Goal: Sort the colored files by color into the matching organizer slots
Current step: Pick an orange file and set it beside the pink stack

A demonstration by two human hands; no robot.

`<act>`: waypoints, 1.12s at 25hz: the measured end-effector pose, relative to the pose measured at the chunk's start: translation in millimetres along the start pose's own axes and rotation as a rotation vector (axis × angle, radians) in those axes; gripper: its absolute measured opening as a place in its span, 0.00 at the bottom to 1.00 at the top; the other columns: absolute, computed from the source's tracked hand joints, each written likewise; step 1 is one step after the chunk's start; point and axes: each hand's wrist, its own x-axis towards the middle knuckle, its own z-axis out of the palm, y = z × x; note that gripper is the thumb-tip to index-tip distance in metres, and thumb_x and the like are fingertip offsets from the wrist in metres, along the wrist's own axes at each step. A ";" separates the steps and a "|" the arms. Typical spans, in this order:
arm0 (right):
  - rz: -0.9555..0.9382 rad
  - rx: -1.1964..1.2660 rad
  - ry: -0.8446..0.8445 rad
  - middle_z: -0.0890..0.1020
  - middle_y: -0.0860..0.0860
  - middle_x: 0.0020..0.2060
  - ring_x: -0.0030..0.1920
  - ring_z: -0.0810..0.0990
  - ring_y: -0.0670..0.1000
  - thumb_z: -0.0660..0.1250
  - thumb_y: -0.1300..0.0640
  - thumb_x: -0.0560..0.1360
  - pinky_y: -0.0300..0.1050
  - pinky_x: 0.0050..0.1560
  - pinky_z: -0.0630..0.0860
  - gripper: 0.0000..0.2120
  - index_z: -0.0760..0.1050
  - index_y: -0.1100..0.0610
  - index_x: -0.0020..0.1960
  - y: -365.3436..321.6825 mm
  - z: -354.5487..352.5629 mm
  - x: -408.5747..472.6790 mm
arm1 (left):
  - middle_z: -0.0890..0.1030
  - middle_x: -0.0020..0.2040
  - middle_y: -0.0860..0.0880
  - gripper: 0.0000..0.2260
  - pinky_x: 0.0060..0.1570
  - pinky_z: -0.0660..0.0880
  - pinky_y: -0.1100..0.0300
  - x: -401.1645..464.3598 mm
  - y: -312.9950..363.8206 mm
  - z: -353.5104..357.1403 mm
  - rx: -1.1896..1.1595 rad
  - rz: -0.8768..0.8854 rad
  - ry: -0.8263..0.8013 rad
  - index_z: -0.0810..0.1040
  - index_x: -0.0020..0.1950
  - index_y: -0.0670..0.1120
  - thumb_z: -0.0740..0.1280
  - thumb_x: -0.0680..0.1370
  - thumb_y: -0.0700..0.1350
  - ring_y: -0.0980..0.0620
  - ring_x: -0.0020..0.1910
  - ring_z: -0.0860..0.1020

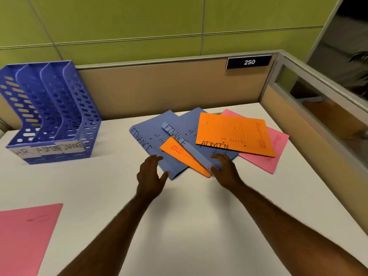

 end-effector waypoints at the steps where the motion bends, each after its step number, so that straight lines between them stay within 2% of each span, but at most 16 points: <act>1: 0.008 0.000 0.008 0.76 0.56 0.61 0.63 0.74 0.55 0.70 0.64 0.73 0.41 0.61 0.69 0.19 0.75 0.59 0.63 9.9 -12.6 9.3 | 0.71 0.68 0.45 0.24 0.61 0.67 0.49 7.1 14.0 13.0 -0.099 -0.004 -0.010 0.70 0.68 0.45 0.72 0.74 0.46 0.44 0.67 0.69; 4: -0.003 -0.018 0.035 0.76 0.56 0.61 0.63 0.74 0.55 0.70 0.65 0.72 0.43 0.61 0.71 0.18 0.75 0.59 0.62 37.5 -49.6 39.3 | 0.72 0.67 0.48 0.24 0.57 0.72 0.53 25.1 55.1 50.2 -0.433 -0.146 -0.075 0.69 0.69 0.46 0.71 0.75 0.46 0.48 0.61 0.73; 7: 0.009 -0.037 0.066 0.75 0.55 0.62 0.63 0.74 0.55 0.70 0.66 0.73 0.47 0.61 0.73 0.19 0.75 0.58 0.63 58.2 -82.6 70.1 | 0.73 0.65 0.51 0.22 0.51 0.73 0.56 42.7 91.0 82.4 -0.637 -0.318 -0.151 0.69 0.68 0.49 0.70 0.76 0.47 0.50 0.57 0.75; 10: 0.020 -0.119 0.075 0.75 0.56 0.64 0.64 0.73 0.57 0.70 0.65 0.73 0.45 0.62 0.70 0.20 0.74 0.58 0.64 77.3 -108.4 103.1 | 0.75 0.60 0.45 0.20 0.54 0.74 0.54 59.8 121.0 108.7 -0.939 -0.521 -0.185 0.68 0.67 0.44 0.69 0.77 0.42 0.48 0.56 0.75; 13: 0.042 -0.186 0.061 0.74 0.57 0.66 0.66 0.71 0.59 0.70 0.63 0.73 0.50 0.66 0.68 0.21 0.73 0.58 0.66 94.1 -125.6 138.7 | 0.77 0.53 0.44 0.21 0.50 0.74 0.59 76.3 142.3 126.2 -1.198 -0.761 -0.262 0.68 0.69 0.38 0.67 0.78 0.41 0.47 0.54 0.76; 15: 0.073 -0.203 0.062 0.73 0.57 0.67 0.67 0.70 0.59 0.70 0.61 0.74 0.51 0.67 0.69 0.22 0.71 0.58 0.67 101.5 -130.4 161.8 | 0.77 0.58 0.41 0.20 0.54 0.74 0.59 85.8 149.7 133.8 -1.250 -0.877 -0.285 0.71 0.67 0.35 0.67 0.78 0.43 0.45 0.58 0.76; 17: 0.099 -0.219 0.054 0.72 0.57 0.68 0.69 0.69 0.58 0.69 0.60 0.74 0.52 0.68 0.68 0.24 0.69 0.58 0.69 106.3 -131.8 185.0 | 0.73 0.66 0.39 0.20 0.62 0.72 0.56 95.4 154.2 139.5 -1.260 -0.918 -0.273 0.70 0.68 0.36 0.66 0.78 0.43 0.43 0.64 0.74; 19: 0.123 -0.255 0.022 0.70 0.56 0.70 0.70 0.67 0.58 0.69 0.59 0.75 0.53 0.69 0.67 0.26 0.66 0.58 0.71 111.7 -130.8 209.9 | 0.70 0.70 0.38 0.20 0.66 0.69 0.53 106.1 156.0 144.5 -1.251 -0.946 -0.245 0.69 0.70 0.37 0.64 0.79 0.42 0.41 0.68 0.71; 25: 0.264 -0.384 -0.161 0.63 0.56 0.75 0.74 0.62 0.60 0.68 0.51 0.76 0.58 0.72 0.62 0.33 0.58 0.57 0.75 136.8 -122.1 273.6 | 0.76 0.62 0.35 0.20 0.55 0.75 0.50 129.9 146.2 154.5 -1.231 -1.091 -0.217 0.70 0.66 0.36 0.66 0.78 0.45 0.37 0.59 0.76; 28: 0.302 -0.411 -0.259 0.65 0.57 0.74 0.72 0.65 0.60 0.68 0.47 0.75 0.57 0.70 0.65 0.35 0.58 0.57 0.75 148.1 -117.5 296.6 | 0.77 0.56 0.35 0.16 0.47 0.77 0.50 143.3 138.8 159.4 -1.223 -1.116 -0.214 0.72 0.60 0.36 0.66 0.78 0.45 0.36 0.54 0.78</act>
